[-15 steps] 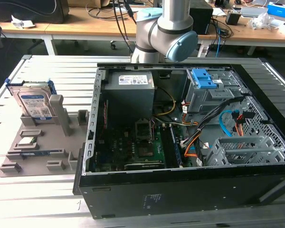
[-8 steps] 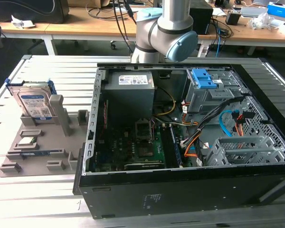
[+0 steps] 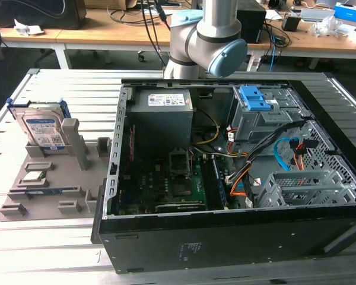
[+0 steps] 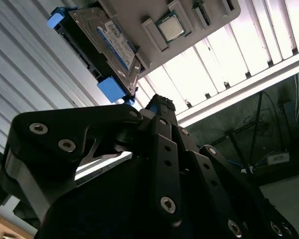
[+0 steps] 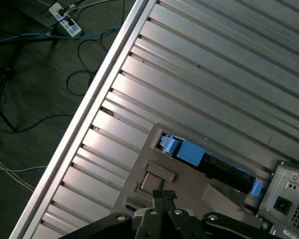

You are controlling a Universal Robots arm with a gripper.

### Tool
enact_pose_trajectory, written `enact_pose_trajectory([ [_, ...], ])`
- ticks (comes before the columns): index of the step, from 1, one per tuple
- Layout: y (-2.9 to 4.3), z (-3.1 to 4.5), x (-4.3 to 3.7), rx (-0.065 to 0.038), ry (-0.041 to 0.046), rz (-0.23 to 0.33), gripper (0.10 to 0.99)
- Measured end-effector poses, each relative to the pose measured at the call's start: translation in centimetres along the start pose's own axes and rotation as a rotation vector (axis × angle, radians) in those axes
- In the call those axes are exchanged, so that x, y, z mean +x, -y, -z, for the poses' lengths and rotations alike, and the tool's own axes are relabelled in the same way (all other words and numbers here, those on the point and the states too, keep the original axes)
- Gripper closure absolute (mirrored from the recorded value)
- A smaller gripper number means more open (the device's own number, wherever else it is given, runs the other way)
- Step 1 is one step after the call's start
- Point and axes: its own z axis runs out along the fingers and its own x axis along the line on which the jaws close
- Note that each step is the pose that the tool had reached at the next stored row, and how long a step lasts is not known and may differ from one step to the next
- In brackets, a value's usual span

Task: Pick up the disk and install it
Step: 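Pick up the disk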

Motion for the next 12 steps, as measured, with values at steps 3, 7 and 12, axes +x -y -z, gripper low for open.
enact_pose_trajectory([
  [3, 0.0, 0.0, 0.0, -0.001, -0.0011, 0.024, 0.98],
  [7, 0.0, 0.0, 0.0, -0.001, -0.0026, 0.057, 0.98],
  [12, 0.0, 0.0, 0.0, -0.002, -0.0045, 0.1, 0.98],
])
